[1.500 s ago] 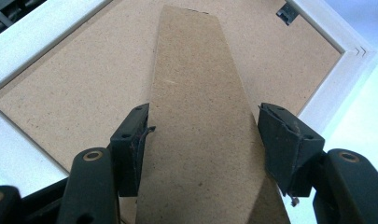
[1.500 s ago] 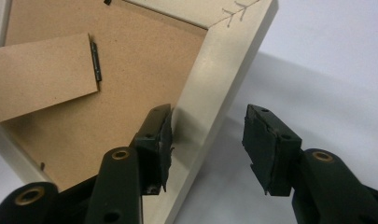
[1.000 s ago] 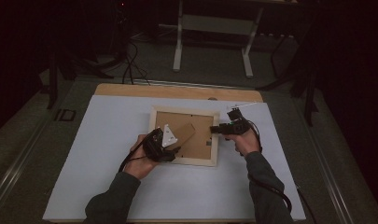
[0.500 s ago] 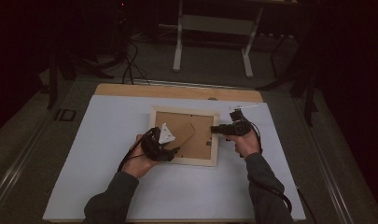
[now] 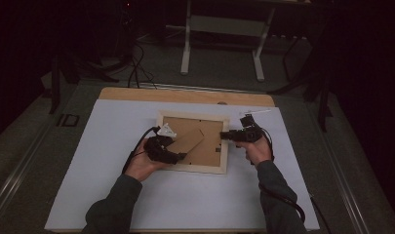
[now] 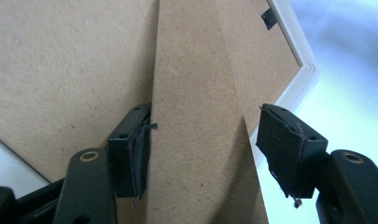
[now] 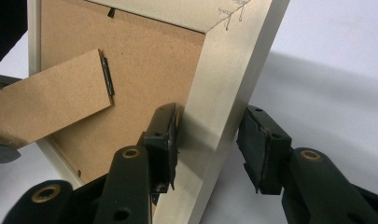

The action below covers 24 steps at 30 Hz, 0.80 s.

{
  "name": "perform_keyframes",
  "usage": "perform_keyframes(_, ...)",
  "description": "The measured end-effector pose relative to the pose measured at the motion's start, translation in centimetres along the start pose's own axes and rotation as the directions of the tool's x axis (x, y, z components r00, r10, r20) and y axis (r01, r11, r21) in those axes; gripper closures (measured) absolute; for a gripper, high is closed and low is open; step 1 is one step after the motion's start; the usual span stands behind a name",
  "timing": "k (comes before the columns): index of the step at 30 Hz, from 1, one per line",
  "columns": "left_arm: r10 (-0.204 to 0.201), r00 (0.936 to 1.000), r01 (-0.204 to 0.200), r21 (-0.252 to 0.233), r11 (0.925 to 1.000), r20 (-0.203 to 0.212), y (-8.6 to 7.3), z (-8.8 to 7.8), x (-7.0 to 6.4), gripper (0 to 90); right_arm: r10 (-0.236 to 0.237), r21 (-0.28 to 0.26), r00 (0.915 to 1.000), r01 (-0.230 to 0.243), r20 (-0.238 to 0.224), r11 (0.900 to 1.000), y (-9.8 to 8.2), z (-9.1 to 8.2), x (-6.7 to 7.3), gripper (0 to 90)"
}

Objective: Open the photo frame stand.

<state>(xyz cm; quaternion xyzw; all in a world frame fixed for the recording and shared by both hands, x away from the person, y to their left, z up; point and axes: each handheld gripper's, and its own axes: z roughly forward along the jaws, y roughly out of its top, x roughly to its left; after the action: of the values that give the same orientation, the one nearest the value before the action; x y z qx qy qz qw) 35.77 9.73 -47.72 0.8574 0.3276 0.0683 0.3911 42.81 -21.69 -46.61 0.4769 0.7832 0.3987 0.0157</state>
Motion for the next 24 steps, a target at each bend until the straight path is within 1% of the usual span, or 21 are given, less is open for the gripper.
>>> perform_keyframes(1,-0.020,0.9995,0.020,0.002,0.9998,0.023,0.0,0.0,0.3,37.7,-0.002,0.000,1.0000,0.002,0.000,1.000,0.0,0.0,0.0,57.5)
perform_keyframes(2,-0.032,0.9988,0.032,0.002,0.9995,0.036,0.1,0.0,0.5,37.8,-0.004,0.000,1.0000,0.004,0.000,1.000,0.0,0.0,0.0,57.4)
perform_keyframes(3,-0.049,0.9972,0.049,0.003,0.9988,0.056,0.1,0.0,0.8,37.8,-0.005,0.000,1.0000,0.005,0.001,1.000,0.0,0.0,0.0,57.4)
perform_keyframes(5,-0.076,0.9942,0.076,0.004,0.9971,0.077,0.1,0.0,1.2,38.6,-0.006,0.002,1.0000,0.006,0.001,1.000,0.0,-0.1,0.0,57.5)
perform_keyframes(7,-0.091,0.9910,0.090,0.014,0.9958,0.098,0.2,0.0,1.6,39.9,-0.007,0.003,1.0000,0.007,0.002,1.000,0.0,-0.1,0.1,57.4)
perform_keyframes(8,-0.094,0.9903,0.093,0.015,0.9955,0.102,0.2,0.0,1.7,40.9,-0.008,0.004,1.0000,0.008,0.003,1.000,0.0,-0.1,0.1,57.4)
perform_keyframes(9,-0.103,0.9876,0.101,0.021,0.9947,0.119,0.2,0.0,1.8,41.1,-0.009,0.003,1.0000,0.009,0.003,1.000,0.0,-0.1,0.1,57.4)
perform_keyframes(11,-0.105,0.9847,0.102,0.034,0.9942,0.139,0.3,0.1,2.0,43.4,-0.011,0.003,0.9999,0.011,0.004,1.000,0.0,-0.1,0.1,57.4)
perform_keyframes(14,-0.111,0.9838,0.104,0.056,0.9930,0.141,0.4,0.3,2.1,46.3,-0.015,0.001,0.9999,0.015,0.003,1.000,0.0,-0.2,0.2,57.4)
perform_keyframes(18,-0.109,0.9841,0.099,0.078,0.9920,0.140,0.6,0.5,1.9,53.1,-0.021,0.001,0.9998,0.021,0.003,1.000,0.0,-0.3,0.2,57.3)
perform_keyframes(22,-0.107,0.9842,0.094,0.090,0.9914,0.141,0.7,0.4,1.8,54.1,-0.031,0.000,0.9995,0.031,0.002,1.000,0.0,-0.4,0.3,57.3)
perform_keyframes(24,-0.101,0.9852,0.088,0.098,0.9913,0.138,0.8,0.4,1.8,54.5,-0.036,-0.002,0.9993,0.036,0.005,0.999,0.0,-0.5,0.4,57.3)
